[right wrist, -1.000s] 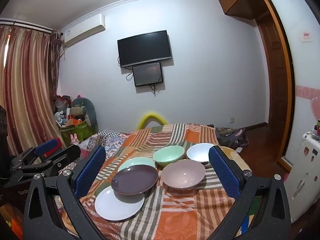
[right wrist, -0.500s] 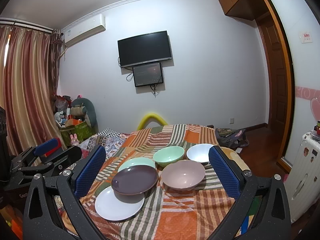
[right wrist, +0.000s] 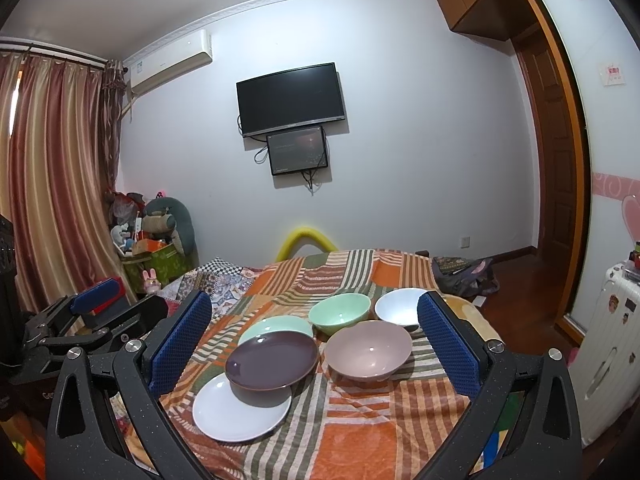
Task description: Organize plates and bowls
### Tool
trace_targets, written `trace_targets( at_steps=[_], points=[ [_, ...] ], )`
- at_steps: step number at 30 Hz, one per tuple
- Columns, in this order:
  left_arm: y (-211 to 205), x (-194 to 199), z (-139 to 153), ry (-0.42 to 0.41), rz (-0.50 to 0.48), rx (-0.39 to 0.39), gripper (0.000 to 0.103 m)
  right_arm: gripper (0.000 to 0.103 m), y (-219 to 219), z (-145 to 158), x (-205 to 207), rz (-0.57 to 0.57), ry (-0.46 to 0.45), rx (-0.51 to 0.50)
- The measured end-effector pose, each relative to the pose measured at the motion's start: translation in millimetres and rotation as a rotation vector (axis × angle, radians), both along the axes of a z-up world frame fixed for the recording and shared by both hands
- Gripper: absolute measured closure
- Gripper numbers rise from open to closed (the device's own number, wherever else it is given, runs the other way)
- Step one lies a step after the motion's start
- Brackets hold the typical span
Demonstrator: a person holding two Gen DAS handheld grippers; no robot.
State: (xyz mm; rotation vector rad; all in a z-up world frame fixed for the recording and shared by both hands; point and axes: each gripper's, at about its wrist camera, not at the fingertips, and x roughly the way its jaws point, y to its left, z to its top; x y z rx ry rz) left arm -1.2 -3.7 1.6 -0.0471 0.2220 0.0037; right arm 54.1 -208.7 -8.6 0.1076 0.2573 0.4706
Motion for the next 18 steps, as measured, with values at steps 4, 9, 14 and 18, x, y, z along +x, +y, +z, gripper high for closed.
trace_targets(
  at_steps=[4,9,14,18],
  points=[
    [0.1,0.9,-0.3,0.002,0.001,-0.002,0.000,0.000,0.1,-0.8,-0.2,-0.001,0.000,-0.001],
    [0.9,1.9,-0.7,0.005,0.004,-0.003,0.000,0.000,-0.9,-1.1,0.9,-0.001,0.002,-0.002],
    [1.9,2.2,-2.2,0.006,0.003,-0.007,0.000,0.000,-0.2,-1.5,-0.1,-0.003,0.002,-0.005],
    [2.4,2.4,-2.4,0.005,0.008,-0.009,0.000,0.000,0.2,-3.4,-0.2,-0.003,0.005,-0.007]
  ],
)
